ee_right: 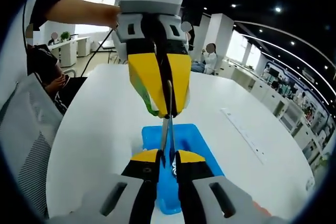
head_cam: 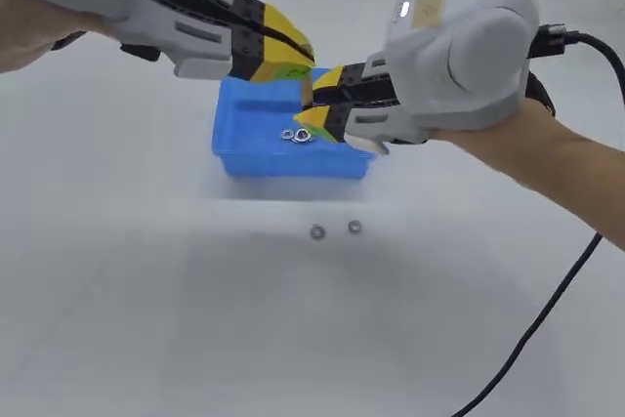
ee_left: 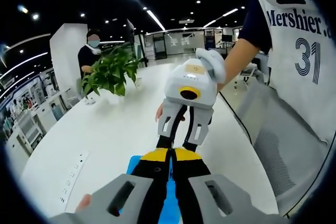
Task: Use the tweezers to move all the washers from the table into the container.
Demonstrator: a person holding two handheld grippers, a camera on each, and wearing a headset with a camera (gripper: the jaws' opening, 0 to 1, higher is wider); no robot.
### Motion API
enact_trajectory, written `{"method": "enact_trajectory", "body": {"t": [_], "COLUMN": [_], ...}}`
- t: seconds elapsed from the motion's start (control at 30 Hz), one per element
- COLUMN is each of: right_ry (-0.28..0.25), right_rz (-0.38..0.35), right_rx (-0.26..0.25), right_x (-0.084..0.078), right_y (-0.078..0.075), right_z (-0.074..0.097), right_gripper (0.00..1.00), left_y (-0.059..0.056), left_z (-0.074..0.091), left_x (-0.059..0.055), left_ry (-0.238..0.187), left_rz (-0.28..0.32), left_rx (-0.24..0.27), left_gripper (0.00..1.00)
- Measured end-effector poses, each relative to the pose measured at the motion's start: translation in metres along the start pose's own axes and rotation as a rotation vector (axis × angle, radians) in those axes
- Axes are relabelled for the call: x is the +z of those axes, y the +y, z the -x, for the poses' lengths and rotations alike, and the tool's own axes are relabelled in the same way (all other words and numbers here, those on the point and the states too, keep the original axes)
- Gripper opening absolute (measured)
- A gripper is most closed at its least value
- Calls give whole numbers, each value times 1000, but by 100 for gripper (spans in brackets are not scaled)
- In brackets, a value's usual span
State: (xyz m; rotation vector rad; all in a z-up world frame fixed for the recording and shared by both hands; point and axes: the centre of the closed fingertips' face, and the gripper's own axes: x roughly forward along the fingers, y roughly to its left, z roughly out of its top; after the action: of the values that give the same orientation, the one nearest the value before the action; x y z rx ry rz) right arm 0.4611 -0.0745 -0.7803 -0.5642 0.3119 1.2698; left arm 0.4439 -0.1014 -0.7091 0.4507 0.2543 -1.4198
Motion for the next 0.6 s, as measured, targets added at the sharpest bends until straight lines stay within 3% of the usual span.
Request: {"method": "enact_trajectory", "body": {"t": [0.3,0.6], "right_ry": [-12,4], "right_rz": [9,-16], "right_rx": [2,34], "right_x": [6,-8], "right_y": [30,59], "right_z": [23,29], "right_gripper": [13,14], "left_y": [-35,-65], "left_z": [-1,-11], "left_x": [17,11], "left_ry": [-4,-22], "left_rz": [-28,21], "left_rx": [-25,-41], "left_gripper": [6,6]}}
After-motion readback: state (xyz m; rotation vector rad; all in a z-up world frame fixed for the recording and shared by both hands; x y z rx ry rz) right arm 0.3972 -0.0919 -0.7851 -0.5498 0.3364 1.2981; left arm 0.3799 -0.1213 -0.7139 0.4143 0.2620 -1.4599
